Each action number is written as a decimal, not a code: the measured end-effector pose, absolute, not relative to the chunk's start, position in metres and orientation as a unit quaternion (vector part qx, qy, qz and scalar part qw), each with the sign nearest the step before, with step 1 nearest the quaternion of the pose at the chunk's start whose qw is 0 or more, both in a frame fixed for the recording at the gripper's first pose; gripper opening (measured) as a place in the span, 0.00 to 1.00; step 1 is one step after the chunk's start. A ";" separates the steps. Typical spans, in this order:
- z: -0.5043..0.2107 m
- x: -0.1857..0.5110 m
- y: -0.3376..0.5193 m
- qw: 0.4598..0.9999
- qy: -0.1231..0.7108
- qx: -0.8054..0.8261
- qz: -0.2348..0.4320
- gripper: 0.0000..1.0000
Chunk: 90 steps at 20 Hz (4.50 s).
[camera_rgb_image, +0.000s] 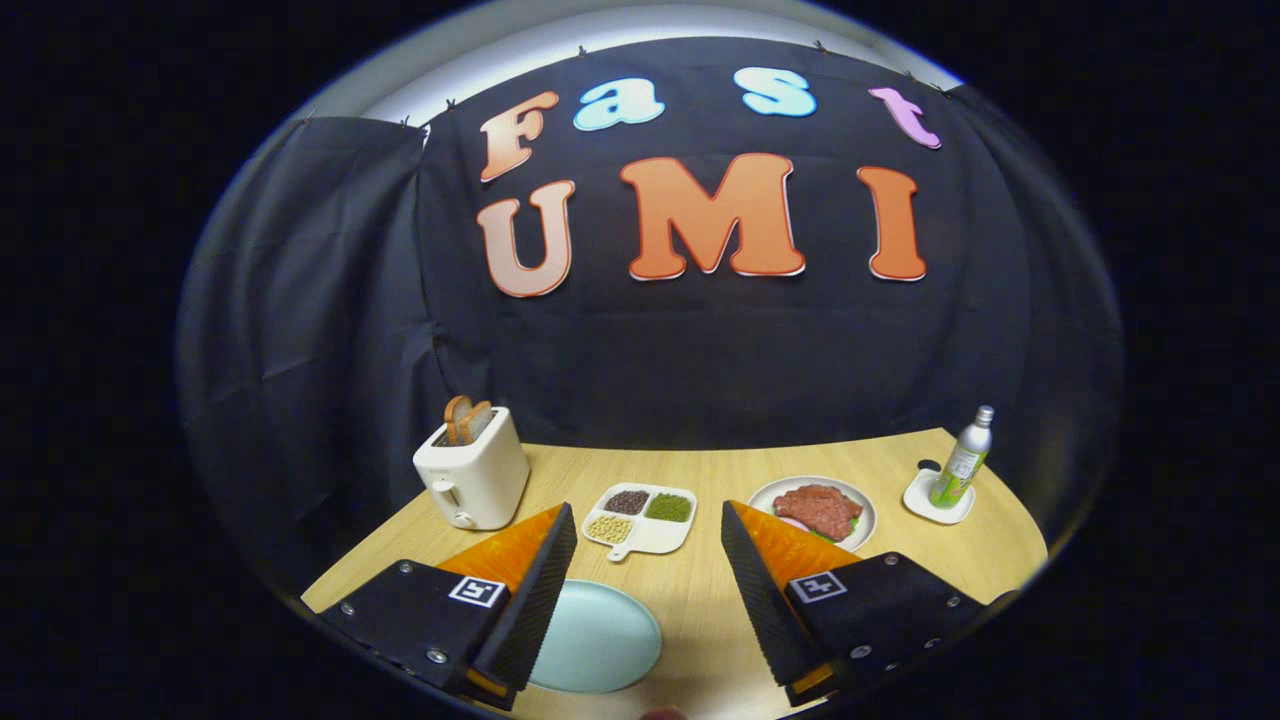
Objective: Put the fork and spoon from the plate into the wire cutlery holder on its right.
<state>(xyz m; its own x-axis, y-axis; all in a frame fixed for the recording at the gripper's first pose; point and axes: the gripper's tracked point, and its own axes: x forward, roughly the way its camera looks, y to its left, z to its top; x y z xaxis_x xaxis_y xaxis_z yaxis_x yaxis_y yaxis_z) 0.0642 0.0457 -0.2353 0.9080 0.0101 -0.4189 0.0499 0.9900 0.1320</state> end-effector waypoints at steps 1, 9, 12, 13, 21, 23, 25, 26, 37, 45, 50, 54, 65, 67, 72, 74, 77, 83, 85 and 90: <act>-0.243 0.068 0.058 0.972 0.226 0.071 -0.003 0.88; -0.329 0.060 0.135 0.917 0.390 0.064 0.047 0.88; -0.364 0.045 0.152 0.884 0.461 0.052 0.056 0.88; -0.373 0.040 0.158 0.873 0.481 0.050 0.060 0.88; -0.433 0.012 0.185 0.784 0.618 0.043 0.047 0.81; -0.441 0.005 0.187 0.765 0.642 0.036 0.046 0.76; -0.450 -0.007 0.186 0.741 0.669 0.027 0.045 0.66; -0.452 -0.012 0.186 0.730 0.682 0.025 0.043 0.60; -0.455 -0.010 0.182 0.719 0.694 0.014 0.033 0.05; -0.400 -0.010 0.137 0.780 0.622 0.056 0.030 0.05; -0.357 -0.034 0.073 0.805 0.591 0.063 0.000 0.04; -0.335 -0.061 0.016 0.811 0.579 0.072 -0.041 0.04; -0.328 -0.156 -0.119 0.791 0.587 0.104 -0.138 0.04; -0.333 -0.166 -0.124 0.787 0.591 0.108 -0.140 0.04; -0.342 -0.178 -0.137 0.783 0.596 0.100 -0.150 0.07; -0.340 -0.174 -0.137 0.791 0.587 0.100 -0.144 0.11; -0.331 -0.162 -0.142 0.806 0.564 0.108 -0.145 0.14; -0.271 -0.106 -0.156 0.880 0.437 0.128 -0.138 0.29; -0.236 -0.084 -0.165 0.910 0.369 0.122 -0.142 0.41; -0.144 -0.048 -0.175 0.963 0.211 0.068 -0.150 0.70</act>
<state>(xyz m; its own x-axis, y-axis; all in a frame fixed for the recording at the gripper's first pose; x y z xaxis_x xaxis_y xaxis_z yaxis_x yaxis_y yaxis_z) -0.0481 -0.1751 -0.1445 0.8655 -0.2606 -0.4277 0.3183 0.9456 0.0679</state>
